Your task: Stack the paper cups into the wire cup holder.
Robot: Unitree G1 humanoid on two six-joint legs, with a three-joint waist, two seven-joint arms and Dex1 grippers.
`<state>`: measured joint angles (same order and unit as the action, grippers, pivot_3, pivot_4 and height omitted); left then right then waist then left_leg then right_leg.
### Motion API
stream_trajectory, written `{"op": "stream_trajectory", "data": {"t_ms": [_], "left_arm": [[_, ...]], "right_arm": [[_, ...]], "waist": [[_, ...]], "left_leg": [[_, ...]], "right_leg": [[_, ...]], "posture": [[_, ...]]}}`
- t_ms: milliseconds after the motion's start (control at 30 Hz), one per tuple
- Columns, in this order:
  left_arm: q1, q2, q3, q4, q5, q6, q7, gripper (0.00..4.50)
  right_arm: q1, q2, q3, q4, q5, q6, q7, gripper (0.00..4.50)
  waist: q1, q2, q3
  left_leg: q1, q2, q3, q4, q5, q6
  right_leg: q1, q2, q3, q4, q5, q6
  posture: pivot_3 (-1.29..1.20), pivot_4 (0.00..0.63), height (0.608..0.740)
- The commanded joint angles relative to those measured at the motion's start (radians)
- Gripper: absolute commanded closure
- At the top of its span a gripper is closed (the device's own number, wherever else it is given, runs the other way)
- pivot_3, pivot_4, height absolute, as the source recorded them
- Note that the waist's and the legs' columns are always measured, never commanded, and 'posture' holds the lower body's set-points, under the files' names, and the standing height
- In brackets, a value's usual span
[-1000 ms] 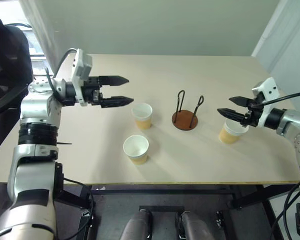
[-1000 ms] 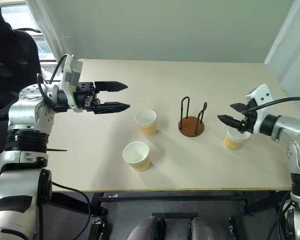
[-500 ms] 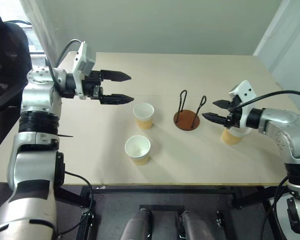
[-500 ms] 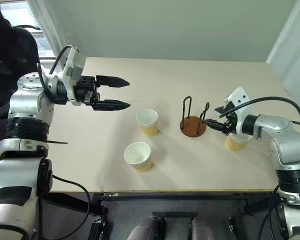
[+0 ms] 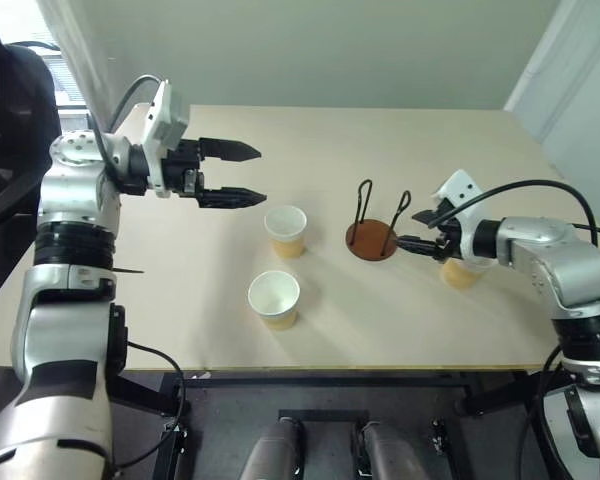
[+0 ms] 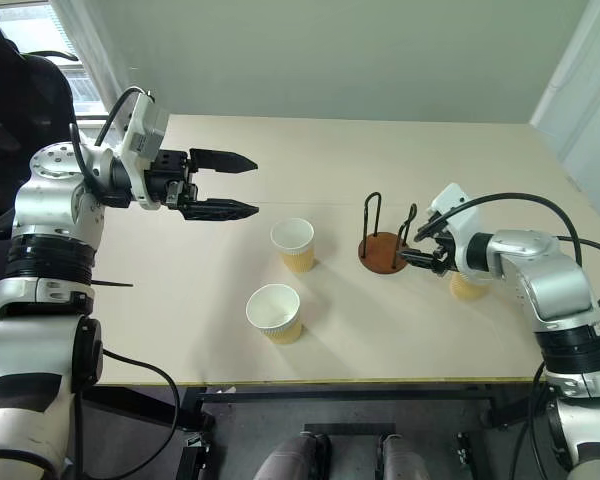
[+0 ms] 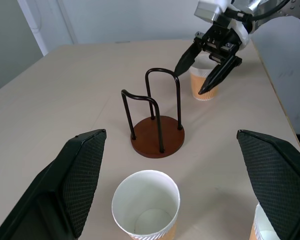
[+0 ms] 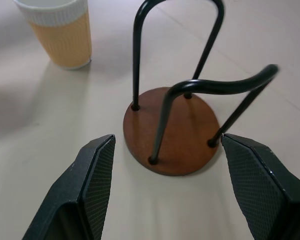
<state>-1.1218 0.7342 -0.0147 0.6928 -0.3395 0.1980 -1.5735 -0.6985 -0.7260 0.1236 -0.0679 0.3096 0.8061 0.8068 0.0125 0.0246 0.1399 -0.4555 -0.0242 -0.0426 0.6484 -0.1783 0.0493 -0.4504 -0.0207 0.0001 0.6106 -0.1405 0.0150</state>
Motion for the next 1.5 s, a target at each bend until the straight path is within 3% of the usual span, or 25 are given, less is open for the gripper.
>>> {"op": "stream_trajectory", "data": {"t_ms": [33,767,900,1133,1500], "left_arm": [[-0.004,0.020,0.024,-0.038,-0.009,-0.004,-0.030,0.03],[-0.004,0.036,0.032,-0.026,-0.005,-0.004,-0.011,0.03],[-0.006,0.036,0.033,-0.023,-0.005,-0.004,-0.009,0.00],[-0.010,0.037,0.032,-0.013,-0.003,-0.004,-0.007,0.00],[-0.030,0.039,0.021,0.026,0.011,-0.007,-0.023,0.00]], "right_arm": [[-0.038,0.002,0.002,-0.002,-0.014,-0.007,0.010,1.08],[-0.135,0.115,0.036,0.118,-0.114,-0.032,-0.038,1.08],[-0.135,0.123,0.036,0.121,-0.124,-0.024,-0.044,1.97],[-0.141,0.140,0.038,0.124,-0.128,-0.004,-0.053,4.40],[-0.158,0.101,0.049,0.141,-0.096,-0.008,0.059,4.46]], "waist": [[0.000,0.000,0.000],[-0.002,0.000,0.000],[-0.002,0.000,0.000],[-0.002,0.000,0.000],[-0.001,0.000,0.000]], "left_leg": [[0.000,0.000,0.000,0.000,0.000,0.001],[0.000,0.000,0.001,0.000,0.001,0.002],[0.000,0.000,0.001,0.000,0.001,0.001],[0.000,0.000,0.001,0.000,0.001,0.001],[0.000,0.000,0.001,0.000,0.001,0.001]], "right_leg": [[0.000,0.000,0.000,0.000,0.000,0.000],[-0.001,0.000,0.000,0.001,-0.001,-0.006],[-0.001,0.000,0.000,0.001,-0.001,-0.006],[-0.002,0.000,0.000,0.001,-0.001,-0.006],[-0.001,0.000,0.000,0.001,-0.001,-0.006]], "posture": [[0.00,0.150,0.740],[0.00,0.150,0.740],[0.00,0.150,0.740],[0.00,0.150,0.740],[0.00,0.150,0.740]]}}
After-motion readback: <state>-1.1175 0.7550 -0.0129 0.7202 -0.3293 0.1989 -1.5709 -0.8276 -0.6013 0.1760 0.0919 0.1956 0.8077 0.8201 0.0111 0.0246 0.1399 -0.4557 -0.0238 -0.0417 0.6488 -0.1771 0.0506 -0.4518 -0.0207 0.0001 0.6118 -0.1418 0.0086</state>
